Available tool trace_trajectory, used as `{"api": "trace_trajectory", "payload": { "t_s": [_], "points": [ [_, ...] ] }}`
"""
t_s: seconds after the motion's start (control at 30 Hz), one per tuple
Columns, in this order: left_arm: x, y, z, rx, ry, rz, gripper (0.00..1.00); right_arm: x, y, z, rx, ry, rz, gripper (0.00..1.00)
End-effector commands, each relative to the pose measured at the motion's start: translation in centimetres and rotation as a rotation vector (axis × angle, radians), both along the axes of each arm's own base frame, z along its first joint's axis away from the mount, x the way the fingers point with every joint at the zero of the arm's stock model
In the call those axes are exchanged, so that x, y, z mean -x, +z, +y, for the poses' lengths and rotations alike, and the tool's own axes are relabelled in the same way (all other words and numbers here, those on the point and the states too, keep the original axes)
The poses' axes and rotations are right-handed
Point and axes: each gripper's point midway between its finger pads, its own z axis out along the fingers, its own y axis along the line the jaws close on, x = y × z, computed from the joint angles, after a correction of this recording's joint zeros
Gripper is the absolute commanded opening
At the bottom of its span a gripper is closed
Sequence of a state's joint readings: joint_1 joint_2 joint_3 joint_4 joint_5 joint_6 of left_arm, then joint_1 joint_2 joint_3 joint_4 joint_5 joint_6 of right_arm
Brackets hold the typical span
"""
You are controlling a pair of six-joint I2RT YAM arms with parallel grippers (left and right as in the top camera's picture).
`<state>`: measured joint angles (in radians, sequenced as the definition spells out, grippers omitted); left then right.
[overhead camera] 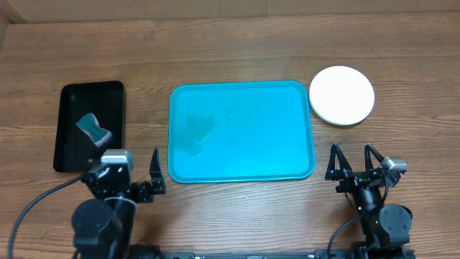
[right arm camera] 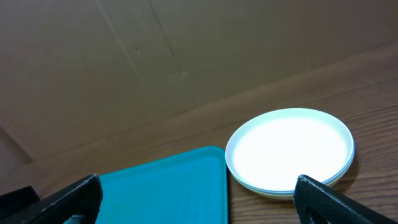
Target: Clean dirty plates on tray and stack at the side
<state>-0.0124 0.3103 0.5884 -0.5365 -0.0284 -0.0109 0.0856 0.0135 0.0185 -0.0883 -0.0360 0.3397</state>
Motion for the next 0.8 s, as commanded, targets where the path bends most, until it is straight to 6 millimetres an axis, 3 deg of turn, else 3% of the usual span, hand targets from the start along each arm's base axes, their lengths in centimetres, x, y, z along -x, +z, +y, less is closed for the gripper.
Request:
{"api": "trace_trajectory", "payload": {
  "t_s": [0.0,0.2,0.43,0.77],
  "points": [
    [-1.0,-3.1,0.2,-0.032,-0.006,-0.005,1.0,0.0,-0.1,-0.3,0.006,-0.015,-0.008,1.0],
    [-2.6,-6.0,0.3,-0.008,0.0,-0.109,1.0,0.0,-0.1,-0.3,0.006,-0.015,-0.008,1.0],
    [-2.6,-6.9,0.2,0.001,-0.002,-0.225,1.0,0.0,-0.1,-0.3,0.006,-0.015,-0.008,1.0],
    [-2.5,-8.2,-0.5,0.006,-0.044,-0.253,1.0,0.0,-0.1,-0.3,0.006,-0.015,-0.008,1.0]
  ]
}}
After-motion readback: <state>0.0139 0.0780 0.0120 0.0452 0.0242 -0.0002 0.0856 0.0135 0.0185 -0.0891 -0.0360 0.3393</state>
